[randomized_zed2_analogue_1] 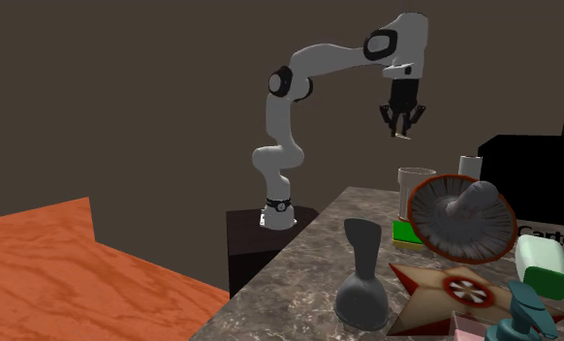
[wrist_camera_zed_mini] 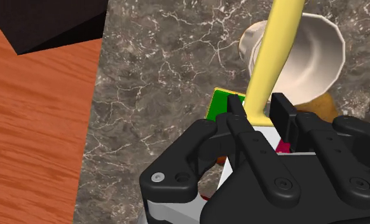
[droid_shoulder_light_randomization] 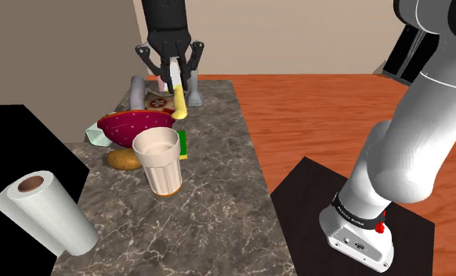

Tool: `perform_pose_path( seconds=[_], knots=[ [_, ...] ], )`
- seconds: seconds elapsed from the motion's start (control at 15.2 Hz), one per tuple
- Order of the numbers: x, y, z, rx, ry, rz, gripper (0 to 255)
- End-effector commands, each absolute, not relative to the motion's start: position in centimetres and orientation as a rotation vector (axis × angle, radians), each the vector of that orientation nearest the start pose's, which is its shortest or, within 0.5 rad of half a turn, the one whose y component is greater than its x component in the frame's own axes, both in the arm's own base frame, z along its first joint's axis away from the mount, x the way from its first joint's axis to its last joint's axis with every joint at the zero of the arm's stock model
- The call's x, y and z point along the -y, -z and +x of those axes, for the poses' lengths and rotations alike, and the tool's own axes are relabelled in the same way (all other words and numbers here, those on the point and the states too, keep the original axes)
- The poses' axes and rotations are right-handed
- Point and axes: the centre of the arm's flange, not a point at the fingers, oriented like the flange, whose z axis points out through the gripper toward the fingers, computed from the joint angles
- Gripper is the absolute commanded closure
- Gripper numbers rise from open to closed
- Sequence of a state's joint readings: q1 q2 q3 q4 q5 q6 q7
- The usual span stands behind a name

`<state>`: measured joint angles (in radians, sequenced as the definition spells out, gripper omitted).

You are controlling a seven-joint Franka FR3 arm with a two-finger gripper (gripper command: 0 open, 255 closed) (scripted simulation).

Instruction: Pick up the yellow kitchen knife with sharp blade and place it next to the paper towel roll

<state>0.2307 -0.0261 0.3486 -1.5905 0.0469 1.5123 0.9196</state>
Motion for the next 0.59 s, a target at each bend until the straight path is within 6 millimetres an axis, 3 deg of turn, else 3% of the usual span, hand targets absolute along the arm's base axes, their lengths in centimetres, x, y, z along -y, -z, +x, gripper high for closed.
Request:
perform_pose_path(
  seconds=[0.0,0.53],
  knots=[
    [-32.5,-62.5,43.7,-0.534,-0.102,-3.103,255],
    [-42.5,-62.5,40.2,-0.534,-0.102,-3.103,255]
  ],
)
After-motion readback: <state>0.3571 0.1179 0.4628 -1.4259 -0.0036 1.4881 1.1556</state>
